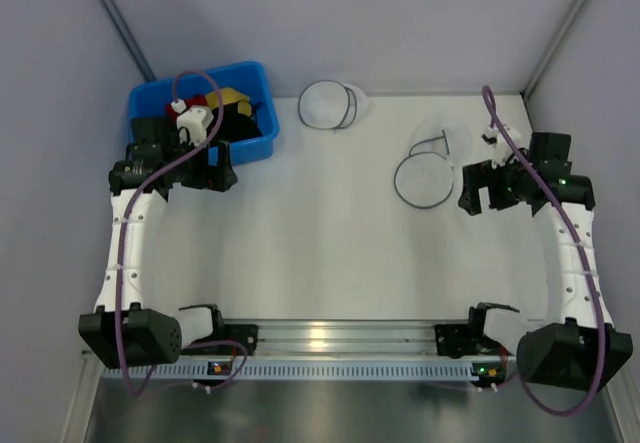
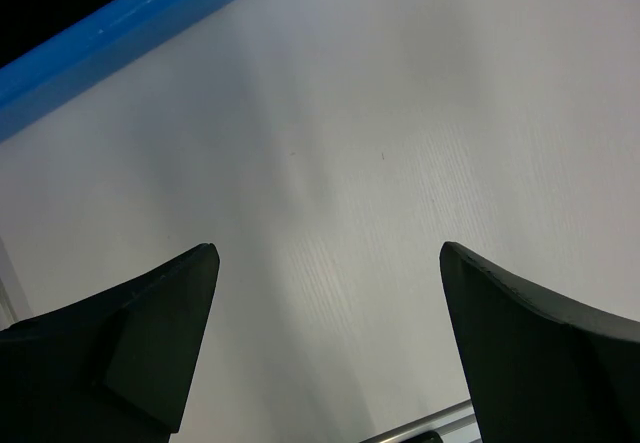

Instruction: Place the bra in the laundry bag and zip it closed

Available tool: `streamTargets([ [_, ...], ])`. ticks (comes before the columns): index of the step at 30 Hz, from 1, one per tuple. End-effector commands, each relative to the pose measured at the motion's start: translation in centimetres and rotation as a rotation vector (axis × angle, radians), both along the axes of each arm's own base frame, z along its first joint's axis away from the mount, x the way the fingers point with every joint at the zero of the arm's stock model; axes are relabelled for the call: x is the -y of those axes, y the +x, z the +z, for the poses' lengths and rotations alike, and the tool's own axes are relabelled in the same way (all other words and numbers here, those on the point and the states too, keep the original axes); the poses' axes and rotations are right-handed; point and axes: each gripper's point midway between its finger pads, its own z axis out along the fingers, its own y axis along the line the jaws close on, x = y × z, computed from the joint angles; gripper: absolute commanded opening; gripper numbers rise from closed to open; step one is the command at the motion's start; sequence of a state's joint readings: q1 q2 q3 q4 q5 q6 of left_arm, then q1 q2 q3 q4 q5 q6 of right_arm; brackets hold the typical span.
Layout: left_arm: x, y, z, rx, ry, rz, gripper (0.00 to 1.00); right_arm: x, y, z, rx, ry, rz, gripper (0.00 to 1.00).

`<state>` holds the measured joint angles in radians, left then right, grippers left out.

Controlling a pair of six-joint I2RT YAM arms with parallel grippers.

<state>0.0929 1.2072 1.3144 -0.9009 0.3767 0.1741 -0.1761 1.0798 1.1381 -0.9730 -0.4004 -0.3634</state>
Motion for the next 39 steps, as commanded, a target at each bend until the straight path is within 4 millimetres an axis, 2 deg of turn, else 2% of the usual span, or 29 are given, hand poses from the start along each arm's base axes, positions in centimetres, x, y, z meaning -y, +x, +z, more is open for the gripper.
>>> streamTargets([
  [1, 0.5, 0.3, 1.6, 0.031, -0.030, -0.014, 0.98, -1.4, 2.6, 0.2, 0.055, -0.027, 0.028, 0.99],
  [2, 0.6, 0.4, 1.7, 0.032, -0.036, -0.016, 0.98, -1.3, 3.3, 0.0, 0.058, -0.048, 0.015, 0.99],
  [5, 1.2, 0.7, 2.1, 0.020, -0.072, -0.029, 0.98, -2.9, 5.5, -0.6, 0.057, -0.082, 0.047, 0.97],
  [6, 1.3, 0.9, 2.2, 0.017, -0.085, -0.026, 0.98, -4.2, 6.2, -1.1, 0.039, -0.092, 0.083, 0.90],
  [8, 1.5, 1.2, 2.2, 0.006, -0.103, -0.024, 0.98, -5.2, 7.6, -1.6, 0.041, -0.121, 0.104, 0.84],
  [9, 1.6, 1.3, 2.2, 0.002, -0.114, -0.018, 0.98, -6.7, 8.3, -2.4, 0.026, -0.136, 0.142, 0.75],
  [11, 1.6, 1.6, 2.4, 0.000, -0.124, -0.011, 0.98, -7.8, 9.7, -3.8, 0.010, -0.182, 0.159, 0.67],
  [12, 1.7, 1.7, 2.3, -0.008, -0.130, -0.007, 0.98, -9.2, 10.1, -3.8, 0.020, -0.189, 0.188, 0.58],
  [14, 1.7, 1.9, 2.4, -0.008, -0.133, 0.000, 0.98, -10.5, 10.9, -4.7, 0.007, -0.211, 0.208, 0.55],
  [15, 1.5, 2.0, 2.4, -0.011, -0.132, 0.007, 0.98, -11.7, 11.5, -5.7, -0.011, -0.222, 0.232, 0.51],
  [16, 1.6, 2.0, 2.4, -0.010, -0.132, 0.006, 0.98, -12.3, 11.8, -6.2, -0.024, -0.225, 0.238, 0.50],
  [17, 1.6, 2.0, 2.4, -0.012, -0.132, 0.008, 0.98, -12.8, 12.1, -7.7, -0.062, -0.234, 0.248, 0.47],
  [19, 1.5, 2.1, 2.3, -0.016, -0.133, 0.013, 0.98, -13.9, 12.8, -8.2, -0.067, -0.229, 0.252, 0.46],
  [20, 1.4, 2.1, 2.2, -0.020, -0.132, 0.018, 0.98, -14.0, 13.1, -9.4, -0.095, -0.240, 0.250, 0.46],
  [22, 1.4, 2.2, 2.2, -0.022, -0.133, 0.025, 0.98, -14.4, 14.3, -9.8, -0.086, -0.249, 0.233, 0.46],
  [26, 1.3, 2.2, 2.0, -0.028, -0.134, 0.035, 0.98, -14.4, 16.4, -11.6, -0.099, -0.290, 0.209, 0.47],
  [31, 1.0, 2.0, 1.9, -0.025, -0.114, 0.046, 0.98, -14.7, 16.8, -14.6, -0.164, -0.308, 0.234, 0.46],
  [37, 0.4, 2.0, 1.8, -0.017, -0.083, 0.059, 0.98, -15.8, 15.0, -18.3, -0.279, -0.249, 0.294, 0.45],
  [39, 0.4, 2.0, 1.7, -0.018, -0.079, 0.059, 0.98, -16.0, 14.1, -19.5, -0.318, -0.233, 0.320, 0.40],
])
